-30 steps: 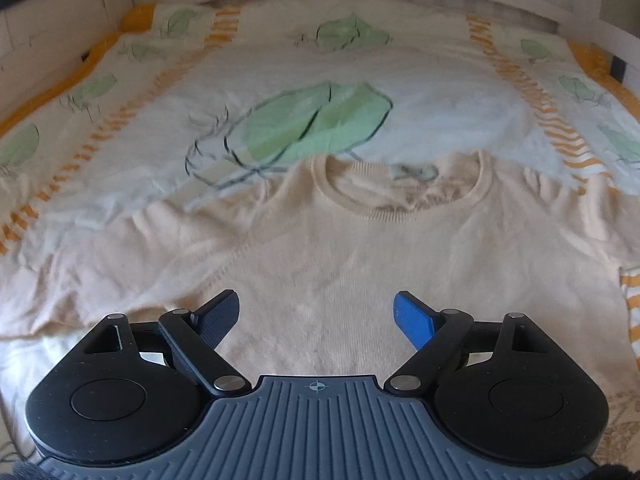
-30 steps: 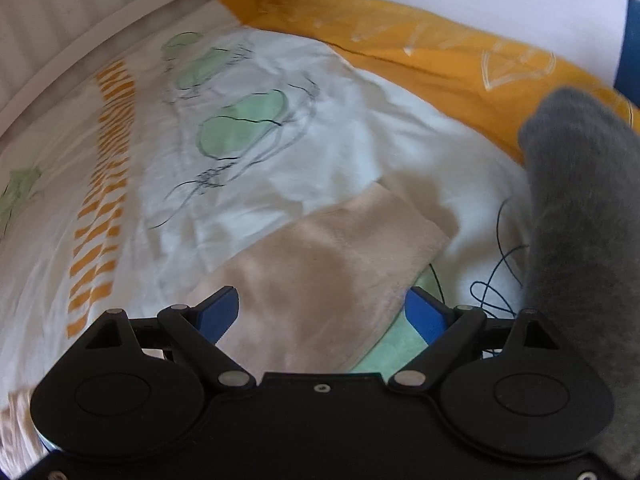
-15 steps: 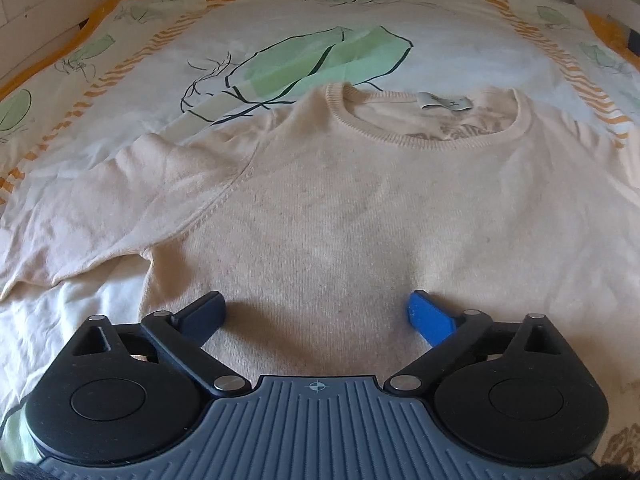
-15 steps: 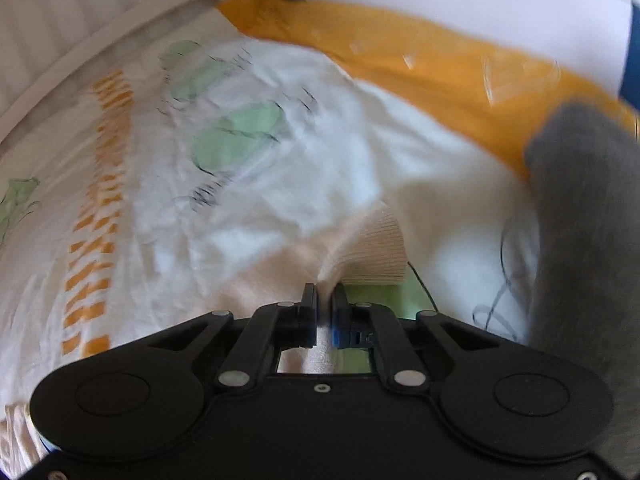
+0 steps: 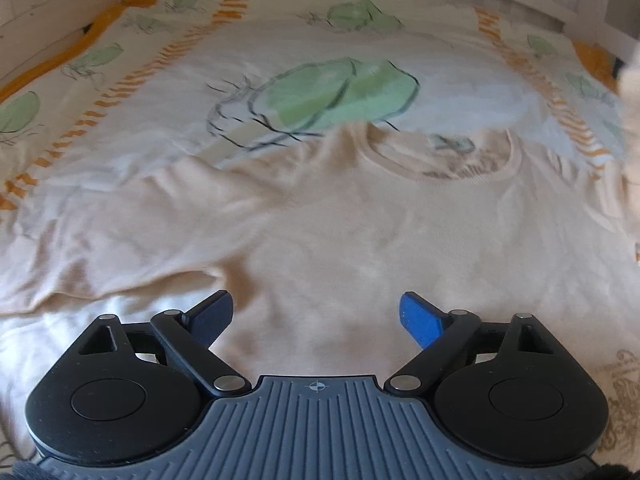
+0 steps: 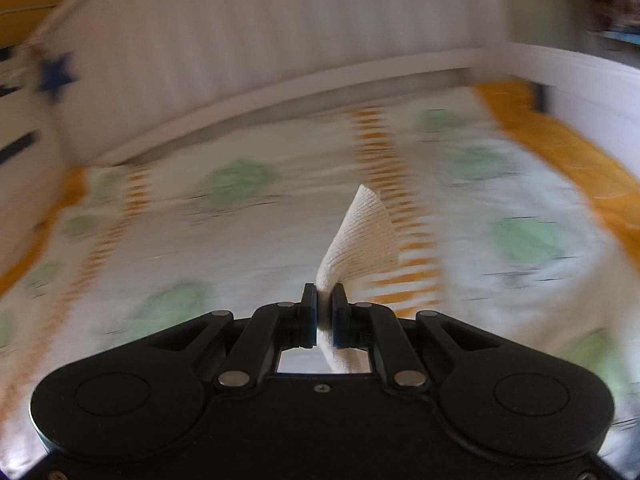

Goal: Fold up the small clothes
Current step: 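Lay the held sleeve across the sweater front and open the right gripper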

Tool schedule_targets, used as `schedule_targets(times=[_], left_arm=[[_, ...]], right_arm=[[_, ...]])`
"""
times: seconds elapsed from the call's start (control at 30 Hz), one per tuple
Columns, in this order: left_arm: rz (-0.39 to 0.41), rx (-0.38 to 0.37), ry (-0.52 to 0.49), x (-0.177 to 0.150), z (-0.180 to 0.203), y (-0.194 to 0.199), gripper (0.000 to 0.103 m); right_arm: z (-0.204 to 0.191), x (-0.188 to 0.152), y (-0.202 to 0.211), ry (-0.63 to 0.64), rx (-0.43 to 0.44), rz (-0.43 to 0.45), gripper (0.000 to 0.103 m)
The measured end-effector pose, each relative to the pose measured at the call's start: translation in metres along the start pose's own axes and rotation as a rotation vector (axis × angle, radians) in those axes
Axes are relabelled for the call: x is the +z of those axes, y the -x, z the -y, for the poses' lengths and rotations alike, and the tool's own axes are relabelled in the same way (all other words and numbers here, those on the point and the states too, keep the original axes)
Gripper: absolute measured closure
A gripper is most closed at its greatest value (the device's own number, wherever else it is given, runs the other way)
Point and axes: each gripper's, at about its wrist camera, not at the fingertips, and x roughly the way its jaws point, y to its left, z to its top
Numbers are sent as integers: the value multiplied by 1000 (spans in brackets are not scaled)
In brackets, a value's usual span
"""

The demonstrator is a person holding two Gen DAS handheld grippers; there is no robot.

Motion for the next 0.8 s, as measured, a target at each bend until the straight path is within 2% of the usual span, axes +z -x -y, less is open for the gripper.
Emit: schedule_targets(times=[0.1,0.27,0.43,0.5,0.53,0.6,0.67,0.7,0.73,0.8], left_arm=[[21,13,10,-2,-20,10,12],[24,35,55,-9,-58,20,12],[7,50,102,-18,-87,21,12],[0,48,116,-22,-96,20,12],[-5,45,123,-23,-100,20,12],[-16,36,137,-24,-105,18,12],[-14,28,145,-24,-107,19,12],[-12,25,146,-22,-107,19,12],[-10,21,145,-20,-107,19,12],[1,7,134,-16,-104,19,12]], right_arm=[[-65,-19,-11,64,114,-23,89],[-157,-83,-39,170,239,-113,89],[-212,-163,-70,269,276,-229,89],[-225,-192,-78,317,283,-270,87],[-232,-205,-80,337,281,-287,81],[-234,-221,-79,345,295,-317,80],[-227,-228,-68,334,309,-322,71],[-225,-228,-63,327,318,-315,62],[-217,-225,-57,318,318,-304,58],[-202,-220,-47,301,305,-279,58]])
